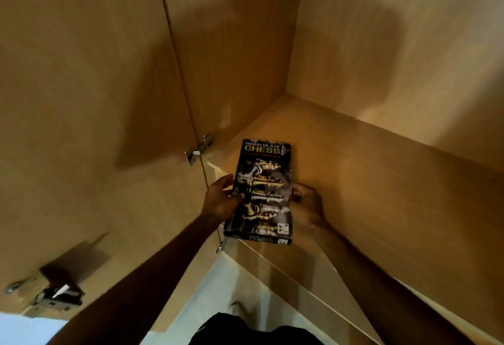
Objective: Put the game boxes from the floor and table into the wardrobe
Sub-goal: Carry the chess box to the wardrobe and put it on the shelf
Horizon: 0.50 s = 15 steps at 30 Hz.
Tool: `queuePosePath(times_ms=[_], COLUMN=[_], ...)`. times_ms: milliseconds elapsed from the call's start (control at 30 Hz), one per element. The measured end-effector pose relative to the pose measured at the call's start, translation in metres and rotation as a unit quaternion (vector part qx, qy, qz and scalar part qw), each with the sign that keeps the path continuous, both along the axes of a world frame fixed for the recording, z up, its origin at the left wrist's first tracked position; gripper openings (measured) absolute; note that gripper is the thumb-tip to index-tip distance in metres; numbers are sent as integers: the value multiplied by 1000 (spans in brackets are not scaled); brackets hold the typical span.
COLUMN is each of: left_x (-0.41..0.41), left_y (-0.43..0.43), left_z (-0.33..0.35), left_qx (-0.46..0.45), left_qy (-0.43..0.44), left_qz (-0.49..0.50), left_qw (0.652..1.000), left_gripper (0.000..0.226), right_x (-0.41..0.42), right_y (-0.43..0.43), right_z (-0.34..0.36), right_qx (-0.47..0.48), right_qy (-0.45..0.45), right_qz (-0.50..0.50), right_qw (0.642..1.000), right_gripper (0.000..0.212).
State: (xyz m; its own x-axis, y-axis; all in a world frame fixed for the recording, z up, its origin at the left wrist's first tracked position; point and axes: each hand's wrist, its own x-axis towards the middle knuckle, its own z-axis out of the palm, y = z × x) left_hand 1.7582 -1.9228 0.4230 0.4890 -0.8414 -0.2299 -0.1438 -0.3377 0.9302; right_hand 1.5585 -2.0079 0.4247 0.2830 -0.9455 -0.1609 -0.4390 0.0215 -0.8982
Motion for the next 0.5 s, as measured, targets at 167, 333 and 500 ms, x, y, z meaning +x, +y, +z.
queuePosePath(times_ms=[167,333,500], left_x=[22,39,33], left_y=[-38,-52,-49], left_z=[-3,-5,-9], left_qx=[18,-2,-18], left_qy=[-52,-272,-474], left_qz=[-257,-240,-75], left_qw=[965,932,877], left_gripper=[110,81,31], right_x=[17,20,28], right_y=[-49,-63,-56], right_z=[-3,-9,-20], right_qx=[2,-65,-176], right_qy=[7,14,51], right_qz=[12,74,238], right_qw=[1000,995,954], right_gripper=[41,29,41])
